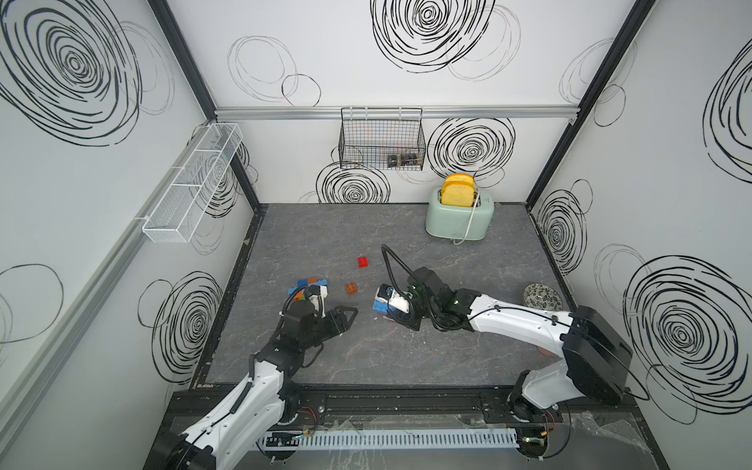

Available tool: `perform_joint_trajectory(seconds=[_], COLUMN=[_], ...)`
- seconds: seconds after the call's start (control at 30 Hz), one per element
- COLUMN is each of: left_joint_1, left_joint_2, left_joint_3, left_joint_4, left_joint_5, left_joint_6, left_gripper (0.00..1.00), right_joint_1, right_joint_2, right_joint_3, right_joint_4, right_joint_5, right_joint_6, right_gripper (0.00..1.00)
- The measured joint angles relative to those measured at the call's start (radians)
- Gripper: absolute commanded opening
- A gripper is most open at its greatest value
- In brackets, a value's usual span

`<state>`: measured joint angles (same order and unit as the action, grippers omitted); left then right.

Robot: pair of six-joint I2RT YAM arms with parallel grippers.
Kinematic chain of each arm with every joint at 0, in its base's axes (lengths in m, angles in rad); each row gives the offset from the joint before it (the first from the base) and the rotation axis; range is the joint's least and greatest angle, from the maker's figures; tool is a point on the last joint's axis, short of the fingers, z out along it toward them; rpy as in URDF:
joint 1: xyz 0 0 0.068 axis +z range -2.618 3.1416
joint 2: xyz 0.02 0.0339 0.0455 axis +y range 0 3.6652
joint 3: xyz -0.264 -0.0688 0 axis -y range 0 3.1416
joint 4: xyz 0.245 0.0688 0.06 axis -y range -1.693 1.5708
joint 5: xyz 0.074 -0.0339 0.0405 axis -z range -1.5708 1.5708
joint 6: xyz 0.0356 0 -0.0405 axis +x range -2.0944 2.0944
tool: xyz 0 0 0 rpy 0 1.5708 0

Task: Assemble a heart with lego
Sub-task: Adjust the lego brick at the center of the board.

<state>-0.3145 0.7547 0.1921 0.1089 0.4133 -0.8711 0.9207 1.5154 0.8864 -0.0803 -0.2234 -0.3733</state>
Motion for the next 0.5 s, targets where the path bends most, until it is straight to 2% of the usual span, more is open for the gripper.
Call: perform_joint_trajectory(seconds=[0.33, 0.5], left_joint_1=[0.018, 0.019], left_joint_2=[0.026, 0.074], left_joint_3=[0.000, -0.004], left_joint_4=[-0.003, 0.046], left_joint_5=[0.033, 0.084], left_joint_6=[0.011, 0.007], left_gripper=[0.65, 0.69], right_joint_1=[-0.002, -0.002], right_joint_2=[0.135, 0.162], right_joint_3=[0.026, 0.035], right_joint_4=[0.029, 0.027], right_joint_5=[-0.072, -0.084], right_joint_6=[-0.074, -0.084], right_gripper=[0.32, 0.36])
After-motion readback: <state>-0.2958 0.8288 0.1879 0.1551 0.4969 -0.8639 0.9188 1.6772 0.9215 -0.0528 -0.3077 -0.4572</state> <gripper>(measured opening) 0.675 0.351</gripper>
